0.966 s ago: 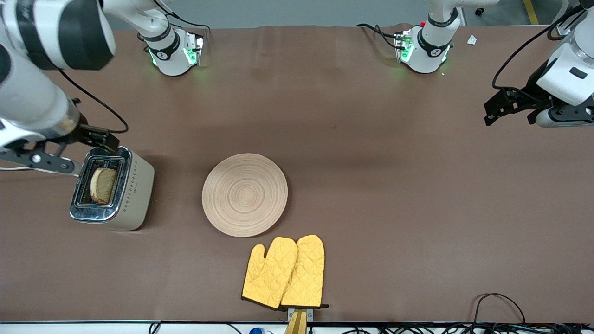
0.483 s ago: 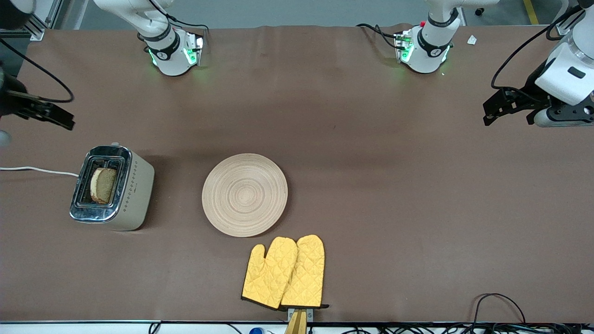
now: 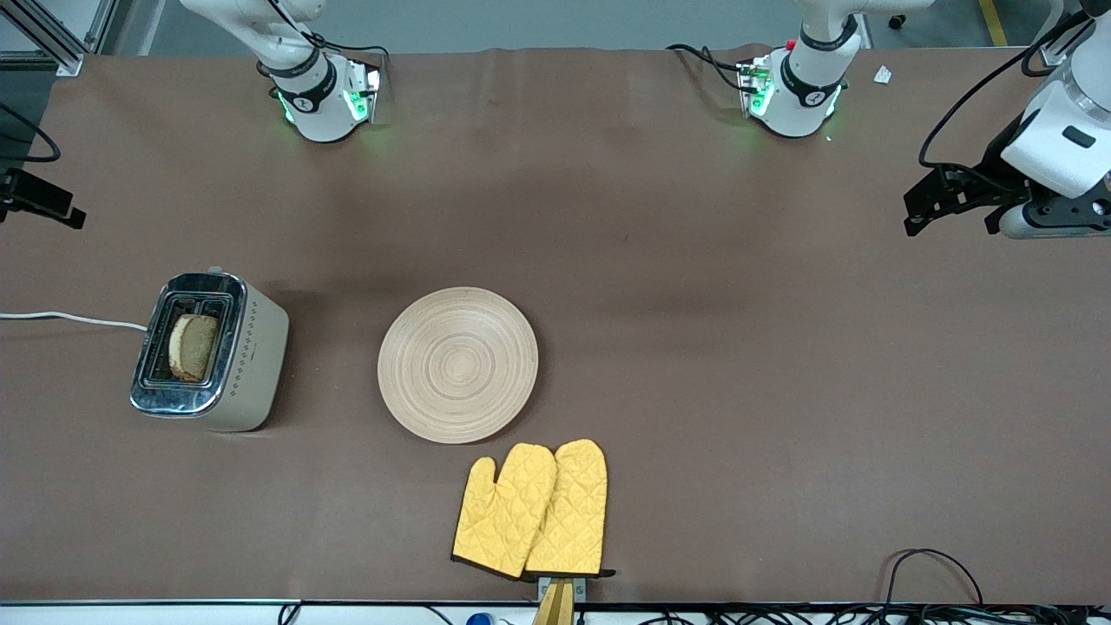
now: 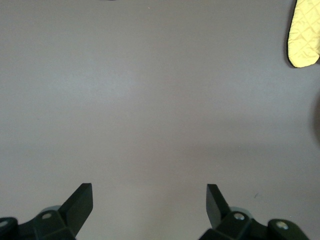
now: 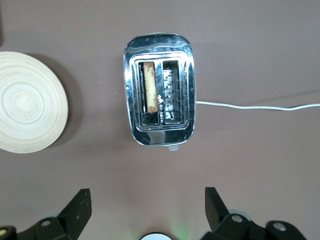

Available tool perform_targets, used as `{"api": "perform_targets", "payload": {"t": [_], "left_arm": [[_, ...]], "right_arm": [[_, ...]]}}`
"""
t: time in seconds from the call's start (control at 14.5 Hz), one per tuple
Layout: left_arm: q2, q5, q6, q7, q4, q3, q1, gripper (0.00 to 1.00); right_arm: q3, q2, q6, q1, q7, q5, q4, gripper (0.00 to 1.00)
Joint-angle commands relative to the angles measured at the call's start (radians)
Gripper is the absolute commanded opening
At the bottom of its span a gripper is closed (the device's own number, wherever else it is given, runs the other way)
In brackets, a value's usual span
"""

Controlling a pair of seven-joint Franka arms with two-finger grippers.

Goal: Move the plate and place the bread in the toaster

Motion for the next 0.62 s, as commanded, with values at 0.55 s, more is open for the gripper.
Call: {"api": "perform_targets", "payload": {"t": [0.55], "left_arm": [[0.023, 0.006, -0.001, 0.004, 0.037, -0.005, 0.007, 1.0]], "right_arm": [[0.038, -0.09, 0.079, -0.021, -0.083, -0.033, -0.115, 1.0]]}}
